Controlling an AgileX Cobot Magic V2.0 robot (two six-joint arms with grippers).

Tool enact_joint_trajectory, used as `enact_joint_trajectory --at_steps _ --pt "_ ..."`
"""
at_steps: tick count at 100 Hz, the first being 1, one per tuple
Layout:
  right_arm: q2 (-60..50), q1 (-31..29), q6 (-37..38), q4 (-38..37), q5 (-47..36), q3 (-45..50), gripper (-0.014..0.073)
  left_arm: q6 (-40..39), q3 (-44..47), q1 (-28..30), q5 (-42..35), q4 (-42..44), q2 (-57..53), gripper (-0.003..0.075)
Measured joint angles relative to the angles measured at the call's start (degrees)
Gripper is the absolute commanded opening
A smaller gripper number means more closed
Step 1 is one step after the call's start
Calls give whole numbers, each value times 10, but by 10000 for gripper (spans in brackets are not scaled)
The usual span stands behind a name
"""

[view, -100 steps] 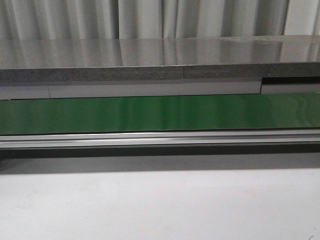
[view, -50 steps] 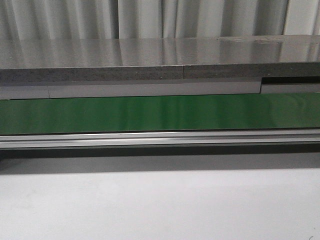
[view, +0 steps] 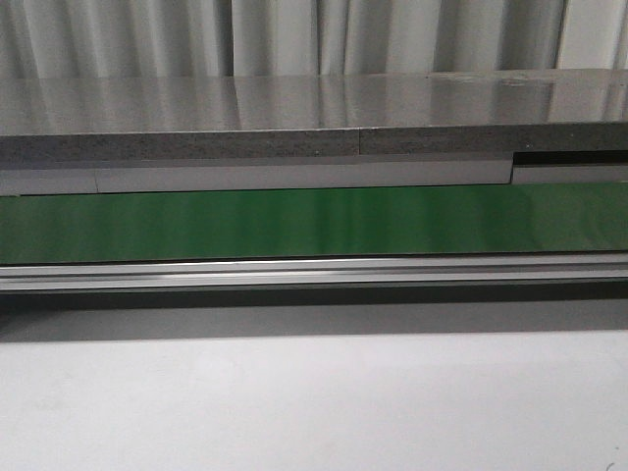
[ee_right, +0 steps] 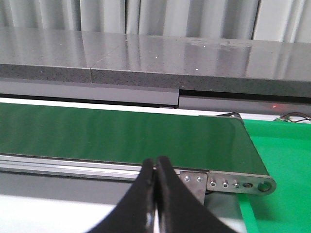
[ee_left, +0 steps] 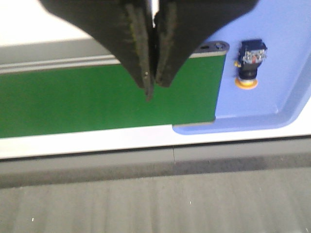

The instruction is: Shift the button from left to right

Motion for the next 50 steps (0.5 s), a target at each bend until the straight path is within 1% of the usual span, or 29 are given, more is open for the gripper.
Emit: enact_joint_trajectory --at_steps 9,19,32,50 --pt "0 0 0 0 0 0 -68 0 -56 0 61 -8 60 -20" --pt "0 0 0 0 0 0 -68 0 -102 0 105 -21 113 -20" --pt "0 0 0 0 0 0 -68 0 -133 0 119 -44 161 -20" --pt "0 0 0 0 0 0 -68 0 -136 0 129 -54 190 -20"
